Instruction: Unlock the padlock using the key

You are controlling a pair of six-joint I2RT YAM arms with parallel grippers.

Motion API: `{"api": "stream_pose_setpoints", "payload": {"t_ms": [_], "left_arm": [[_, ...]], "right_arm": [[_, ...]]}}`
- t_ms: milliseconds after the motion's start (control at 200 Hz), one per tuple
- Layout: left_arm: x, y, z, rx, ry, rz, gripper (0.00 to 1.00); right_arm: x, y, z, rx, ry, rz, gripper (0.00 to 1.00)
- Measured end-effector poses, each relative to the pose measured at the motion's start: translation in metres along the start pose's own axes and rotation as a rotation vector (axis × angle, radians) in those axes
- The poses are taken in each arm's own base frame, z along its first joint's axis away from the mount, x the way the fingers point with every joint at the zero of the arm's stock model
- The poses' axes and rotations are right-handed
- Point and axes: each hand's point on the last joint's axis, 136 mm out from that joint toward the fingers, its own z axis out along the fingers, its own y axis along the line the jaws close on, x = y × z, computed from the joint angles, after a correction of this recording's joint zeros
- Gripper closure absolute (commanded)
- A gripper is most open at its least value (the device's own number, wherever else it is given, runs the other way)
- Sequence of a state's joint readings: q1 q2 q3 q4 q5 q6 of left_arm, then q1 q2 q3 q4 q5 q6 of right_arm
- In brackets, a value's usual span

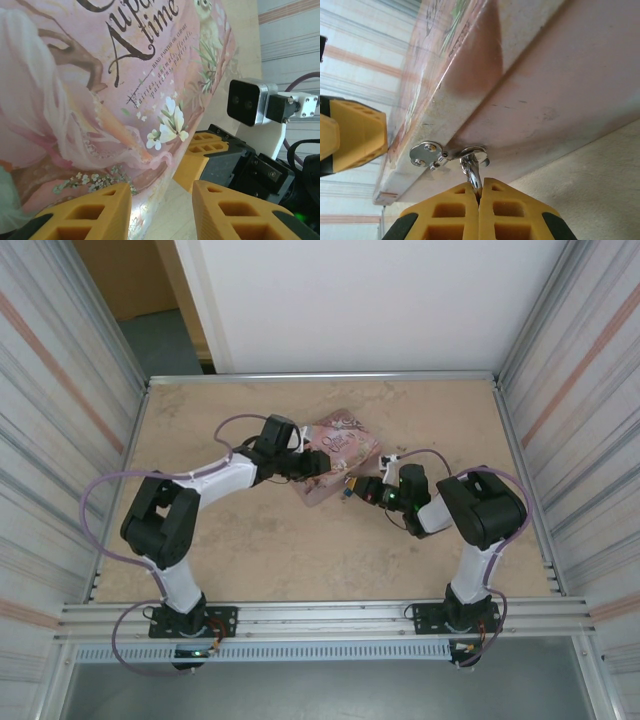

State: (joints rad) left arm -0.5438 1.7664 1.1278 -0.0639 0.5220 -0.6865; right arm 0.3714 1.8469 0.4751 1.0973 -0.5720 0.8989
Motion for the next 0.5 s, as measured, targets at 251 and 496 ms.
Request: {"api": "stream_pose_setpoints", "payload": {"t_ms": [251,496], "left_arm": [[0.003,0.000,-0.002,0.017,-0.020,-0.003,0.63],[0.007,0.001,-0.005,0.023,-0.029,-0.011,0.63]], "right_arm": [[-0.014,0.000,0.002,0.003,-0.019,0.040,1.00],[-0.067,0.003,0.002,0.017,-0.172,0.022,1.00]]}}
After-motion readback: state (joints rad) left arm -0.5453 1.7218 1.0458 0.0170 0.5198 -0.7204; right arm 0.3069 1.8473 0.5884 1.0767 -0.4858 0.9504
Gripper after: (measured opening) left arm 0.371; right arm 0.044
